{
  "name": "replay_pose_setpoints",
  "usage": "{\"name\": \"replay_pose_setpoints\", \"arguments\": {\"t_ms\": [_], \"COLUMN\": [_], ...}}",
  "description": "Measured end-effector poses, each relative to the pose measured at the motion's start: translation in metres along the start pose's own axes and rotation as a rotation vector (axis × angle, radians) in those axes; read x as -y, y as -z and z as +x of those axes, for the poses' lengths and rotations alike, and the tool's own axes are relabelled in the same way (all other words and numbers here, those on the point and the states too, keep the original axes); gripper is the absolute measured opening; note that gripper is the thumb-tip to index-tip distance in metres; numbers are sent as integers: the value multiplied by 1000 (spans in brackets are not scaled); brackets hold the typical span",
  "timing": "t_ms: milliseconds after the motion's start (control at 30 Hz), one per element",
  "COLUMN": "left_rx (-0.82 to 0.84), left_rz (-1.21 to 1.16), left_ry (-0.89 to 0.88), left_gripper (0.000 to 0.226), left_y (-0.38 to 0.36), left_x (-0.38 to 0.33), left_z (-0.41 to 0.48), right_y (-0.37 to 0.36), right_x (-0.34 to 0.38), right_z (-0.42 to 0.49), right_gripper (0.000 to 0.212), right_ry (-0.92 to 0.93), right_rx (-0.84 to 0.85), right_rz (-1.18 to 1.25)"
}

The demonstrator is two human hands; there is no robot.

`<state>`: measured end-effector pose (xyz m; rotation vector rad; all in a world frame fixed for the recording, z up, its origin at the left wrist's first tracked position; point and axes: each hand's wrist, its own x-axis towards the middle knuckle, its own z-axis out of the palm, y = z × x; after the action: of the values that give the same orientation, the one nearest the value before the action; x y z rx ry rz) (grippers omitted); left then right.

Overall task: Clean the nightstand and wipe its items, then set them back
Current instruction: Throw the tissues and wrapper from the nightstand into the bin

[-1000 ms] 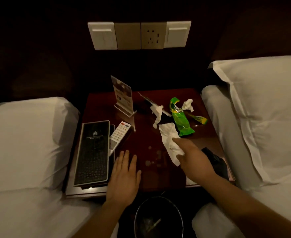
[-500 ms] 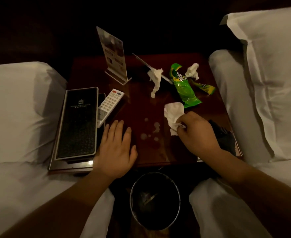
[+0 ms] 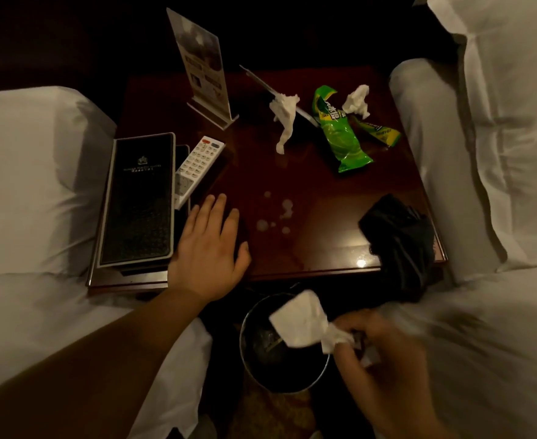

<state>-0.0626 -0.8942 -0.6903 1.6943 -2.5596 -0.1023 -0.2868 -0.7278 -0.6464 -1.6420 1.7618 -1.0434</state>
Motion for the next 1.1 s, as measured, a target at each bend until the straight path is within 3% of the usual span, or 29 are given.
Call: {"name": "replay_pose_setpoints", "arguments": {"t_ms": [200,467,567,733,900,1100], "left_rx": [17,16,25,37,30,8], "left_rz": [7,9,7,5,13,10], "left_ry": [7,9,13,11,-1,-12], "left_gripper": [62,62,64,68,67,67], "left_y": [2,0,0,1,-3,-7], "left_x": [0,1,1,2,3,5], "left_z": [-2,-2,0,2,2,1], "right_y": [-65,-112,-90,-14,27,14], "right_x": [-61,-97,-81,-13,5,-23], "right_z": [-30,-30,-19,40,158,256], "right_gripper": [22,36,38,28,32,47], "right_ry": [-303,-419,-365,-137,43,-46], "right_rx": [382,573,507,243,-6,35], "right_rz": [-225,-273,-238,-143,-312,-609]}}
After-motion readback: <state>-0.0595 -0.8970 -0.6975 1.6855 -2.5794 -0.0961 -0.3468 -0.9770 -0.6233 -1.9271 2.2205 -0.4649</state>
